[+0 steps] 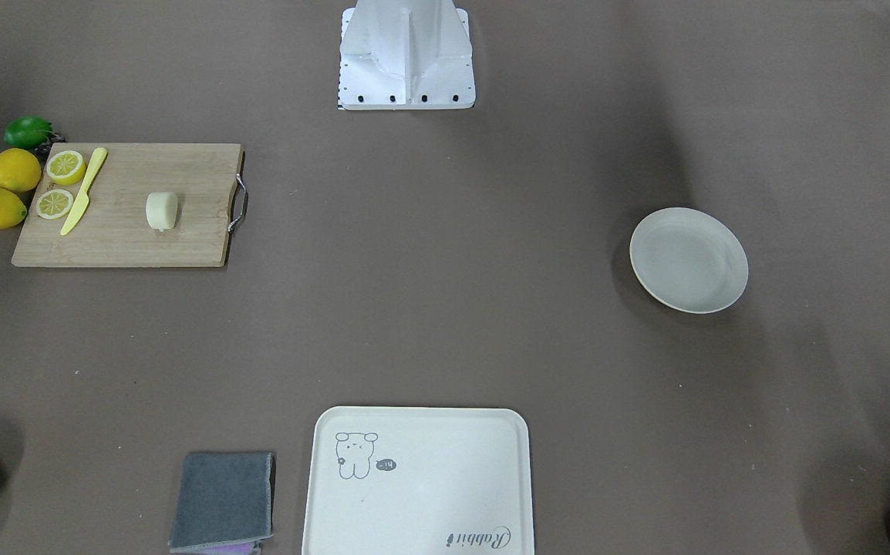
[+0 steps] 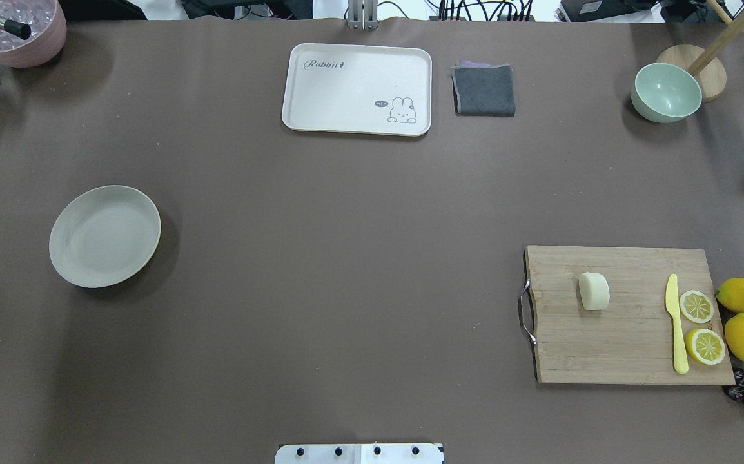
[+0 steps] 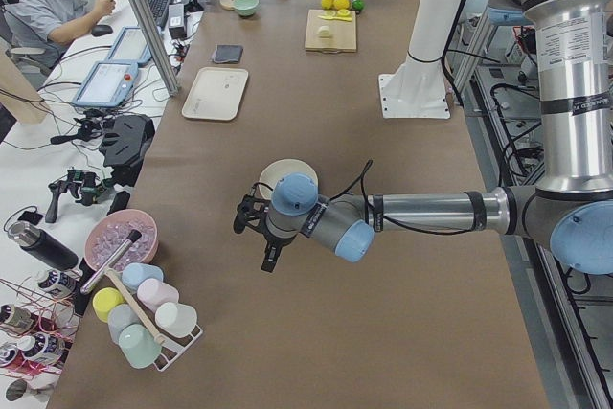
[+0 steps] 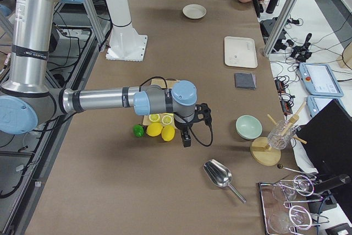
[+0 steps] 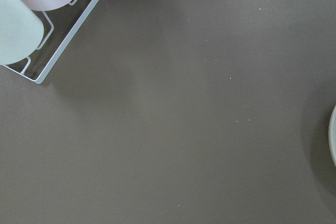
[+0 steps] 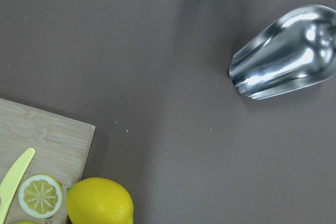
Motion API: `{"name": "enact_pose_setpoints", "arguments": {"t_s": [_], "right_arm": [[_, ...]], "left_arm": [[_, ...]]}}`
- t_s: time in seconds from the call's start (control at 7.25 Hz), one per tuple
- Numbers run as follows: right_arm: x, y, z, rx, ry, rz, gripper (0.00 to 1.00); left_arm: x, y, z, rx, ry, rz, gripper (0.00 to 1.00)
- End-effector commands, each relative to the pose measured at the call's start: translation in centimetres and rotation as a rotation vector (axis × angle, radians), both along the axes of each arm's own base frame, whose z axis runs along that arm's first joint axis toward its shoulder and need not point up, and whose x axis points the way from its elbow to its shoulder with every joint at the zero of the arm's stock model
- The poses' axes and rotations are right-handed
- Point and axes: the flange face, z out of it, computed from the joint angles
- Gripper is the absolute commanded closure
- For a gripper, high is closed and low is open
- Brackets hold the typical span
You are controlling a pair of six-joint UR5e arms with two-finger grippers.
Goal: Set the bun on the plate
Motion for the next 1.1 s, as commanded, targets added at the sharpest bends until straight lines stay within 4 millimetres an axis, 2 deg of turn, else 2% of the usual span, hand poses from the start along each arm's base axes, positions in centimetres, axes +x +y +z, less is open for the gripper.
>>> {"name": "enact_pose_setpoints", "arguments": {"t_s": [0.0, 0.28, 0.41, 0.69, 0.97], "right_arm": [[-0.2, -0.1, 0.0, 0.000, -0.001, -0.005, 0.00], [-0.8, -0.3, 0.2, -0.004, -0.001, -0.018, 0.00], [-0.9, -0.4, 0.2, -0.003, 0.001, -0.020, 0.00], [-1.4, -0.4, 0.5, -0.010, 0.002, -0.031, 0.00], [-1.4, -0.4, 0.4, -0.009, -0.002, -0.032, 0.00]], "left_arm": [[6.4, -1.5, -1.8, -0.056, -0.012, 0.005, 0.03], [15.6, -2.5, -4.9, -0.110, 0.000, 0.013, 0.11], [18.9, -1.8, -5.0, -0.111, 0.006, 0.046, 0.16], [24.0, -0.8, -5.1, -0.142, 0.033, 0.090, 0.20], [24.8, -0.5, -4.0, -0.149, 0.027, 0.103, 0.31]]}}
